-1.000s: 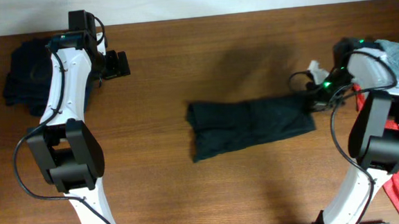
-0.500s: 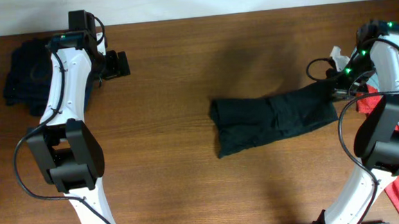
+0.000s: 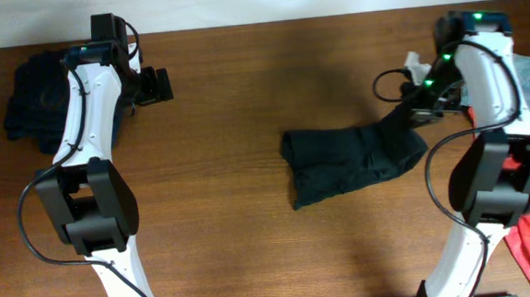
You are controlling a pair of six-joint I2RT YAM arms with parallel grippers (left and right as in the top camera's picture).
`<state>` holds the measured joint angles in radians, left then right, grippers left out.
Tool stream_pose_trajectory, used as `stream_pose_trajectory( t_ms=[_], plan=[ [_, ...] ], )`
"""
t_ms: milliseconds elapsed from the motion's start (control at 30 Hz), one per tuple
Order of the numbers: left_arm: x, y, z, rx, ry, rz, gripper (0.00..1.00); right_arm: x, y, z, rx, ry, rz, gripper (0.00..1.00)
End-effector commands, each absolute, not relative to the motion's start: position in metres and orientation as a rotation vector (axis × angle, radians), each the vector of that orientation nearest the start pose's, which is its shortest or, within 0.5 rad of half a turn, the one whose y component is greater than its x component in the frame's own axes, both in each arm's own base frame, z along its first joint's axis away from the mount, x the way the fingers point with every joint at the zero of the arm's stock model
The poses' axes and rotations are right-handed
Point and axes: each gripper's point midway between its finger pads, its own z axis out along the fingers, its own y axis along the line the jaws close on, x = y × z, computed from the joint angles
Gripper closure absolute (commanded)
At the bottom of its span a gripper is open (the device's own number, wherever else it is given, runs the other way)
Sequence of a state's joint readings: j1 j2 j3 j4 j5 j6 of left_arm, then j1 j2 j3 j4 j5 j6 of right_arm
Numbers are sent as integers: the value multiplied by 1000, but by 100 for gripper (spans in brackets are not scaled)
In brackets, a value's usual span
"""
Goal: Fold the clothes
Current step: 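Grasp the folded right end again with the right gripper, then fold the right end further leftward onto the strip's left part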
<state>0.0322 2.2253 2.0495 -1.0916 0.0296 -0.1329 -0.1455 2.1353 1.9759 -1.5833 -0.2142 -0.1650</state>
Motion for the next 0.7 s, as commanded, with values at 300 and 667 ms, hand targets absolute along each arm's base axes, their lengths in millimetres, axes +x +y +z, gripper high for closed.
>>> stream_pose_trajectory(
  t_ms=[300, 667],
  plan=[
    [506, 10, 112, -242, 2814, -79, 1, 371, 52, 124, -138, 3280, 387, 92],
    [506, 10, 112, -242, 2814, -79, 1, 364, 88, 124, -245, 3291, 369, 92]
  ],
)
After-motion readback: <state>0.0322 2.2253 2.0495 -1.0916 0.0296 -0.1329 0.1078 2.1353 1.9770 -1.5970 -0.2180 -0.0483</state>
